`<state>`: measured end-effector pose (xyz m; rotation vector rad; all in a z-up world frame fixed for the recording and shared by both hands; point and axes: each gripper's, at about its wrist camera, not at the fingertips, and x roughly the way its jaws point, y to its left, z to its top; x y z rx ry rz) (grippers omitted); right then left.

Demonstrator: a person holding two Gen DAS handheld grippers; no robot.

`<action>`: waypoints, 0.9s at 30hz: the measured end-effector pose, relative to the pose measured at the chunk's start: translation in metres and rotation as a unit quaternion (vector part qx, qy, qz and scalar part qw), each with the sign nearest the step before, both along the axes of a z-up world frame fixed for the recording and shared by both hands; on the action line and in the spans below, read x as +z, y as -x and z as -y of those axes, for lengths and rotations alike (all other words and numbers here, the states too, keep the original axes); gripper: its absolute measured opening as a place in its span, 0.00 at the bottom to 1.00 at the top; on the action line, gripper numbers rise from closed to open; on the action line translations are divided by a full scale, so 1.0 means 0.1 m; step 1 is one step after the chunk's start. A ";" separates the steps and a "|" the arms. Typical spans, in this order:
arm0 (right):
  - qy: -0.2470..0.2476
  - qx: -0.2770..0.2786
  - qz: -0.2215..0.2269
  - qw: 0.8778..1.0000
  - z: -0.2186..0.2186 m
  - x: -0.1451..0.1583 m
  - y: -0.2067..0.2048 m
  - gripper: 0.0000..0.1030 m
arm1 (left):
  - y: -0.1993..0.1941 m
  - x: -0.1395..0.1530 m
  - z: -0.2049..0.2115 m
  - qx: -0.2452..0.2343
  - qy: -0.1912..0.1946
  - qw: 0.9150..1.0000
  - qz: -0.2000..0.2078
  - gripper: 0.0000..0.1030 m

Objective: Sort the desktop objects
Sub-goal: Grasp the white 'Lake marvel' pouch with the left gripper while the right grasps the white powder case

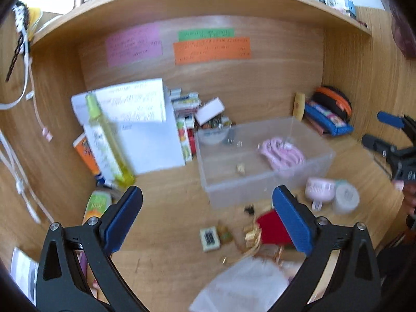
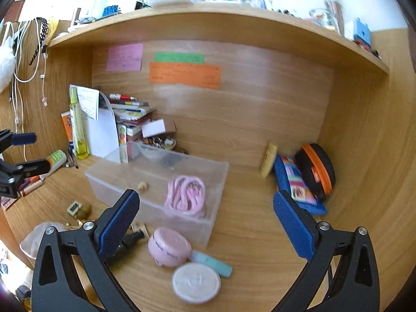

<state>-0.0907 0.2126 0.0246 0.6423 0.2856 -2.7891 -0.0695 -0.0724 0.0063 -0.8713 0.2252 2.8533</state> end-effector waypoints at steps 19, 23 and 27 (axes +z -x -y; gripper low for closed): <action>0.006 -0.065 0.112 0.992 -0.32 -0.63 -0.13 0.99 | -0.44 -0.80 0.07 -0.035 -0.048 0.993 0.104 0.98; 0.013 -0.062 0.131 0.989 -0.29 -0.72 -0.12 0.99 | -0.37 -0.92 0.10 -0.043 -0.067 0.989 0.129 0.98; 0.014 -0.060 0.151 0.987 -0.25 -0.84 -0.09 0.99 | -0.32 -1.02 0.11 -0.061 -0.088 0.983 0.151 0.98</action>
